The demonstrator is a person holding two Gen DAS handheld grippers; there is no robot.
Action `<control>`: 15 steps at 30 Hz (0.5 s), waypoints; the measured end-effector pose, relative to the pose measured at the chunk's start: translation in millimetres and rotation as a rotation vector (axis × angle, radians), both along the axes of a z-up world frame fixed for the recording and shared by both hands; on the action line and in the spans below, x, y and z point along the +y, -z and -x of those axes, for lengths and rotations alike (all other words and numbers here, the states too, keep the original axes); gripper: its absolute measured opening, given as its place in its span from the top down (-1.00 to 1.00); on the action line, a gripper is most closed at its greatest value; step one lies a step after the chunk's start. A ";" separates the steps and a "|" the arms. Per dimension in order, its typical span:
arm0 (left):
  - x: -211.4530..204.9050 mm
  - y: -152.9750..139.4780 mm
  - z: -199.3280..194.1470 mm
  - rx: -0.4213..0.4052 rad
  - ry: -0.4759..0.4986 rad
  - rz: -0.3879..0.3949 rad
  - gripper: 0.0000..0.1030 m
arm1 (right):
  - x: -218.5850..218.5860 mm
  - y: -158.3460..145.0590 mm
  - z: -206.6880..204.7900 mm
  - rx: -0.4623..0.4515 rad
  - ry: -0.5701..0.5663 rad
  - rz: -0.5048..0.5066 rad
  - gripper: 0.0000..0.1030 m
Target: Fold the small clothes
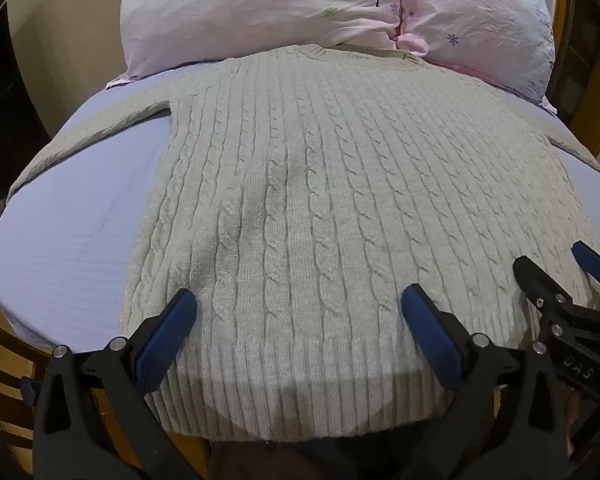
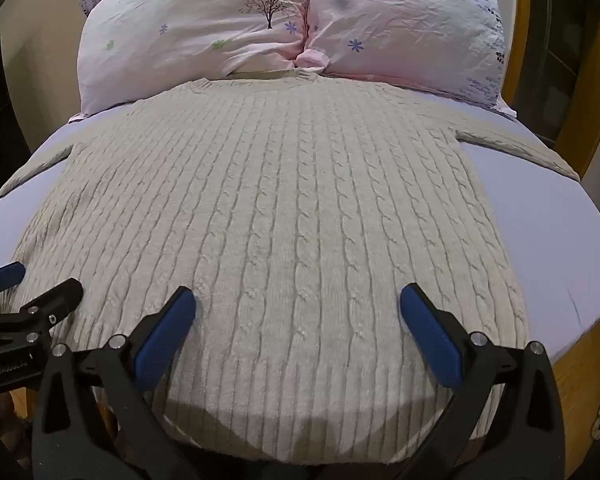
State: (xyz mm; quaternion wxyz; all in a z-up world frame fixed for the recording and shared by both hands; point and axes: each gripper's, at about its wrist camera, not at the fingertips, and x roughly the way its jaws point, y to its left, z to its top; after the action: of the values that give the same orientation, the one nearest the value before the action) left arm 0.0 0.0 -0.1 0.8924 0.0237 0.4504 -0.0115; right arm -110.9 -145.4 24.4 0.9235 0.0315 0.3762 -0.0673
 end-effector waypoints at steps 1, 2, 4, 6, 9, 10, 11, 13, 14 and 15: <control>0.0 -0.1 0.0 -0.002 0.000 0.000 -0.97 | -0.1 0.0 0.4 -0.003 0.001 -0.001 -0.97; 0.0 -0.1 0.1 -0.003 0.000 0.000 -0.97 | -0.3 0.1 0.4 -0.001 0.001 -0.002 -0.97; 0.0 0.0 0.2 -0.003 -0.001 0.000 -0.97 | -0.1 0.0 0.4 0.001 0.001 0.000 -0.97; 0.0 0.0 0.3 -0.004 -0.001 0.000 -0.97 | -0.2 -0.2 0.7 -0.001 0.001 -0.001 -0.97; 0.0 -0.1 0.1 -0.005 0.000 0.000 -0.97 | -0.2 -0.6 1.1 -0.002 -0.001 -0.001 -0.97; 0.0 -0.1 0.1 -0.004 0.000 0.000 -0.97 | -0.3 -0.8 1.2 -0.003 -0.001 -0.001 -0.97; 0.0 -0.2 0.0 -0.004 0.000 0.000 -0.97 | -0.4 -1.0 1.2 -0.003 -0.002 -0.001 -0.97; -0.1 -0.2 -0.4 -0.003 0.000 0.000 -0.97 | -0.6 -1.6 1.3 -0.004 -0.003 -0.002 -0.97; -0.1 -0.2 -0.4 -0.004 0.000 0.000 -0.97 | -0.7 -1.8 1.3 -0.004 -0.004 -0.002 -0.97; 0.0 -0.2 0.2 -0.006 0.000 0.001 -0.97 | -0.5 -0.1 1.4 -0.002 0.002 0.000 -0.97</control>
State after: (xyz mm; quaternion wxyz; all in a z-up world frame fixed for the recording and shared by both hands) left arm -0.1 0.0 0.2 0.8938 0.0234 0.4476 -0.0115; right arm -112.3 -146.0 24.5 0.9238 0.0322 0.3754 -0.0682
